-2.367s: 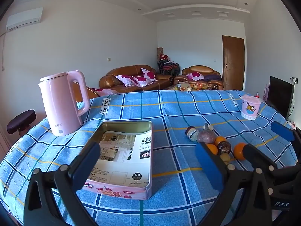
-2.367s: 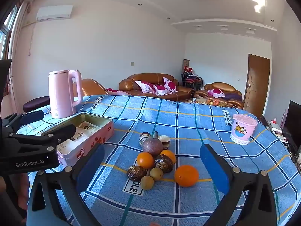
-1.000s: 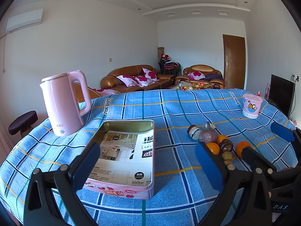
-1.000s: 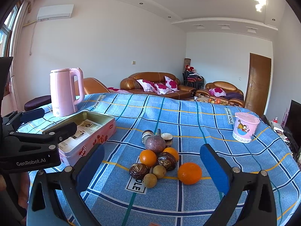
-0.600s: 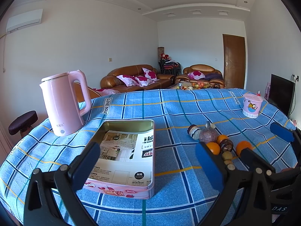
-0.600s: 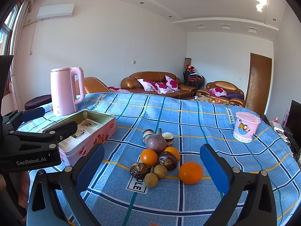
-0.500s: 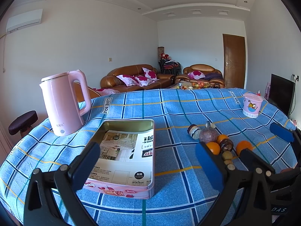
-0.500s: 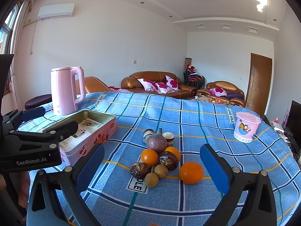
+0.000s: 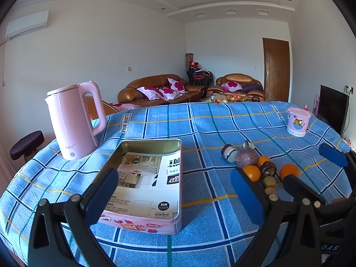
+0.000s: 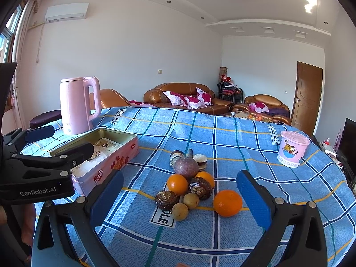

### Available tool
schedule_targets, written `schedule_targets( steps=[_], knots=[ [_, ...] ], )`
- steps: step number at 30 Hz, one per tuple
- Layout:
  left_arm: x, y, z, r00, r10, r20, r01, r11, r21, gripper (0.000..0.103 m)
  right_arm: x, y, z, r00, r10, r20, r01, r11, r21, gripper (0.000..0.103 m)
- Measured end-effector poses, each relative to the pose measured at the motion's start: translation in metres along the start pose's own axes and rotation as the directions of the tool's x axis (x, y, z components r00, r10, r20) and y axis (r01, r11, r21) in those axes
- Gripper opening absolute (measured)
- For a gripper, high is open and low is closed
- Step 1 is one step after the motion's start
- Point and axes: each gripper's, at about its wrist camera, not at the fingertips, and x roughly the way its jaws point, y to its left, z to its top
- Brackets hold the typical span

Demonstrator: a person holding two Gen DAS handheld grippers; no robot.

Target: Organize fruits

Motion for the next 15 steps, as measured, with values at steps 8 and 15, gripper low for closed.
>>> schedule_targets(
  steps=[8, 15],
  knots=[
    [0.004, -0.002, -0.003, 1.0, 0.001, -0.012, -0.001, 1.0, 0.006, 0.103, 0.003, -0.006, -0.006, 1.0, -0.021, -0.006, 0.021, 1.0, 0.015, 0.102],
    [0.014, -0.009, -0.012, 0.999, -0.007, -0.044, 0.008, 1.0, 0.021, 0.103, 0.016, -0.02, -0.024, 0.998, -0.02, -0.067, 0.024, 0.998, 0.063, 0.101]
  ],
)
